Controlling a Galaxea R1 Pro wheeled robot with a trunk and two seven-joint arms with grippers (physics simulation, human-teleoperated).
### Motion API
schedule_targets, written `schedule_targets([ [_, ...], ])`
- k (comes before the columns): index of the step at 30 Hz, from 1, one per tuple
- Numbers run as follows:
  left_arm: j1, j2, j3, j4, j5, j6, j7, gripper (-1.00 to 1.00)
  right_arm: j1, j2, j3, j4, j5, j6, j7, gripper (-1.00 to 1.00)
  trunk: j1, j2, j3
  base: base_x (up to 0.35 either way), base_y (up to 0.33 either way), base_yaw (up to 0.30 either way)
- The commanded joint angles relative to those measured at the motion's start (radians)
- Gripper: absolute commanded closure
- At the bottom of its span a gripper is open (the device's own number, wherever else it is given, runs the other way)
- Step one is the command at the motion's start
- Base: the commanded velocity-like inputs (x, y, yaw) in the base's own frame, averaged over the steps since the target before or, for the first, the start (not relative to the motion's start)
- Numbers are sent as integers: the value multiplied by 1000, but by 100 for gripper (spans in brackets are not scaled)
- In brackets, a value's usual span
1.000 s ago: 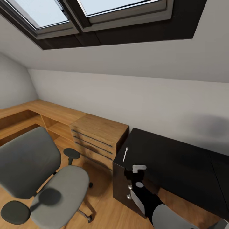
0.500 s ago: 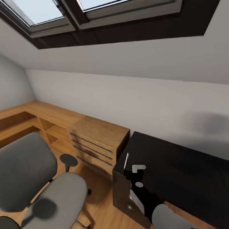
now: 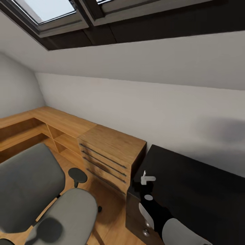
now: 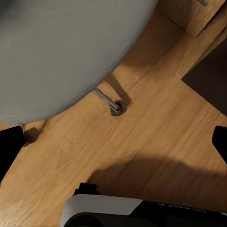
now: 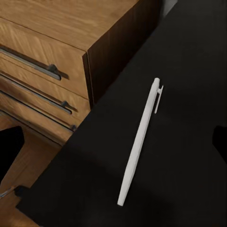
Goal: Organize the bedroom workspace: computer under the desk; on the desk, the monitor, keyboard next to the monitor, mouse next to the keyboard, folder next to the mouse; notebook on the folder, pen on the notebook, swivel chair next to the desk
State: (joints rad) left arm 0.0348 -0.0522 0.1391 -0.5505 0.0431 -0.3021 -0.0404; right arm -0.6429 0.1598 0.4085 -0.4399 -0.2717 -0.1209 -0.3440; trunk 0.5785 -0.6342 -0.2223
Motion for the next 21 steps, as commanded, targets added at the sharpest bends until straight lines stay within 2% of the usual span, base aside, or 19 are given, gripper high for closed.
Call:
schedule_targets([
  [1, 0, -2, 5, -39, 5, 0, -3, -100, -1, -1, 7, 1, -11, -9, -6, -100, 0, -1, -1, 30, 11, 5],
  [3, 2, -5, 6, -176, 9, 7, -2, -100, -1, -3, 6, 1, -11, -12, -6, -100, 0, -1, -1, 13, 5, 2],
  [4, 41, -8, 7, -386, 42, 85, -2, -100, -1, -6, 6, 0, -10, -18, -7, -100, 4, -8, -5, 2, 1, 0],
  [8, 70, -7, 7, -469, 71, 238, -1, -100, -1, -10, 5, 2, -10, -52, -7, -100, 20, -36, -17, 0, 0, 0],
  [10, 71, -6, 8, -475, 73, 249, -1, -100, -1, -13, 5, 3, -10, -59, -7, -100, 27, -50, -23, 0, 0, 0],
  [12, 90, -5, 10, -532, 75, 252, 0, -100, -1, -16, 5, 4, -10, -74, -7, -100, 35, -64, -30, 0, 0, 0],
  [16, 173, -8, 40, -652, 89, 251, 11, -100, -1, -18, 6, 4, -10, -85, -7, -100, 50, -92, -42, 0, 0, 0],
  [19, 192, -8, 48, -675, 113, 251, 15, -100, -1, -17, 6, 4, -9, -87, -7, -100, 62, -113, -52, 0, 0, 0],
  [21, 199, -10, 60, -663, 120, 240, 16, -100, -2, -29, -6, -7, -21, -76, -15, -100, 69, -127, -58, 0, 0, 0],
])
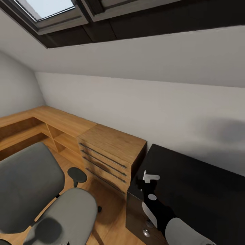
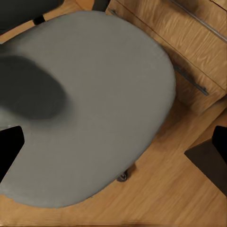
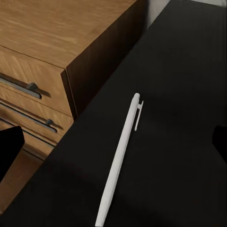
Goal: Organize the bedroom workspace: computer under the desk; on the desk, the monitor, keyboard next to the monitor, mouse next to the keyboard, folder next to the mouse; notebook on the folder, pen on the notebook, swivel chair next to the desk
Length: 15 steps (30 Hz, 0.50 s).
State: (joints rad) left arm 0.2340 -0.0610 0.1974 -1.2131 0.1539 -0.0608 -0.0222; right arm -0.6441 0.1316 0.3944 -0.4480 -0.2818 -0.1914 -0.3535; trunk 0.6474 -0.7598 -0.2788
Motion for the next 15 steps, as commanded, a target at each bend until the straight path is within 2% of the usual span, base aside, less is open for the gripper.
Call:
schedule_targets([
  [1, 0, -6, 7, 5, 8, -2, -2, -100, -1, -6, 2, -5, -16, 0, -6, -100, 4, -8, -4, 0, 0, 0],
  [4, 1, -17, 3, 3, 7, -2, -2, -100, 0, 2, -3, -1, -8, 16, -8, -100, 16, -29, -14, 0, 0, 0],
  [8, 1, -27, 1, -2, 6, -2, -2, -100, 1, -16, 14, 22, -2, -7, -8, -100, 31, -57, -26, 0, 0, 0],
  [15, 1, -28, 0, -2, 6, -2, -2, -100, 1, -22, 17, 34, -1, -46, -7, -100, 58, -106, -48, 0, 0, 0],
])
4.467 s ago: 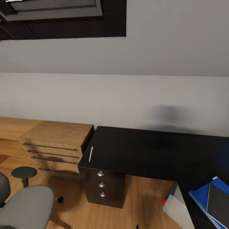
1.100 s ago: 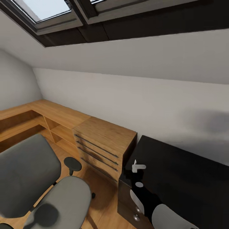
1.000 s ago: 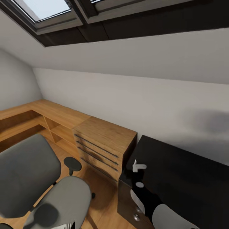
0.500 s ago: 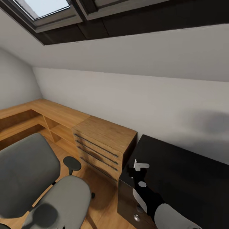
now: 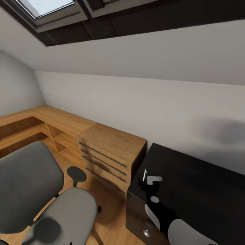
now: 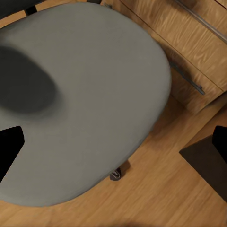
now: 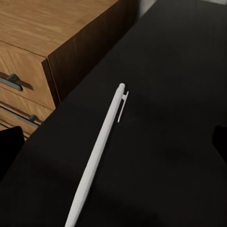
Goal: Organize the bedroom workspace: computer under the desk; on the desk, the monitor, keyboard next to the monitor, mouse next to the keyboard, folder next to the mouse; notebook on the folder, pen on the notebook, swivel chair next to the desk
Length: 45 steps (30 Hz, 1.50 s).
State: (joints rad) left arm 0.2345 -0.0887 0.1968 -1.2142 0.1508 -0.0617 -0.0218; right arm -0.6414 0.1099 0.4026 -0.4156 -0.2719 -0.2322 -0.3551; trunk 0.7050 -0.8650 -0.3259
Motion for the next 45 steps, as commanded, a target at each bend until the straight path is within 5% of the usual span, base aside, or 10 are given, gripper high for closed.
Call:
schedule_targets([
  [1, 0, 0, 1, -1, 9, -1, -2, -100, -1, -1, 9, 1, -10, -11, -5, -100, 4, -8, -4, 0, 0, 0],
  [36, 0, 0, 3, 1, 9, -1, -1, -100, -1, 1, 12, 3, -9, -15, -5, -100, 138, -253, -114, 0, 0, 0],
  [45, 0, 0, 3, 2, 9, -1, -1, -100, -1, 1, 12, 2, -9, -15, -5, -100, 154, -281, -126, 0, 0, 0],
])
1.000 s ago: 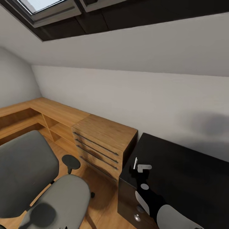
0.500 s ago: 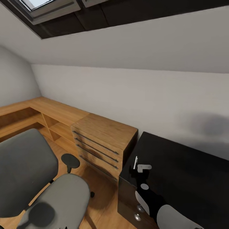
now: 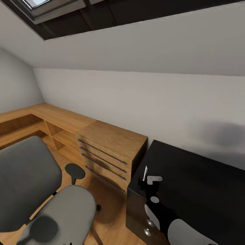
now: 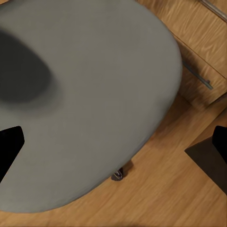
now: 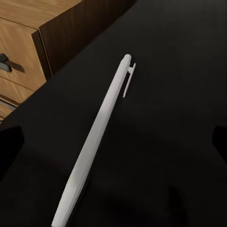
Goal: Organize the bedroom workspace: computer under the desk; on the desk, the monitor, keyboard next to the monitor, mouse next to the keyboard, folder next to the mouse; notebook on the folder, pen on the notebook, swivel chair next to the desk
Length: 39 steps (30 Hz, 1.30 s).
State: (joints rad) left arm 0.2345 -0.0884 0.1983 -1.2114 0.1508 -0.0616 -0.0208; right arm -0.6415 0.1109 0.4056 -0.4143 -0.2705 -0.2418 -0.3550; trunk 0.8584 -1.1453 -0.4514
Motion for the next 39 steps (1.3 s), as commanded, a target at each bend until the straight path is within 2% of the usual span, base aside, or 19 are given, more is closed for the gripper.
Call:
schedule_targets([
  [1, 0, -1, 1, -1, 9, -1, -2, -100, -1, 0, 9, 1, -10, -5, -5, -100, 4, -8, -4, 0, 0, 0],
  [8, 0, -1, 1, 0, 9, -1, -2, -100, -1, 0, 9, 2, -9, -5, -5, -100, 31, -57, -26, 0, 0, 0],
  [20, 0, 4, 14, 51, 9, -1, -2, -100, -1, 0, 9, 3, -9, 1, -5, -100, 31, -57, -26, 18, 0, 0],
  [25, 0, 3, 35, 52, 8, -2, -2, -100, -1, 0, 9, 3, -9, 10, -5, -100, 31, -57, -26, 114, 0, 0],
  [37, 0, 2, 40, 36, 10, -2, -6, -100, -1, 1, 11, 0, -10, 22, -5, -100, 31, -57, -26, 78, 0, 0],
  [39, 0, 1, 41, 20, 10, -2, -4, -100, -1, 1, 10, 0, -11, 29, -6, -100, 39, -71, -32, 1, 0, 0],
])
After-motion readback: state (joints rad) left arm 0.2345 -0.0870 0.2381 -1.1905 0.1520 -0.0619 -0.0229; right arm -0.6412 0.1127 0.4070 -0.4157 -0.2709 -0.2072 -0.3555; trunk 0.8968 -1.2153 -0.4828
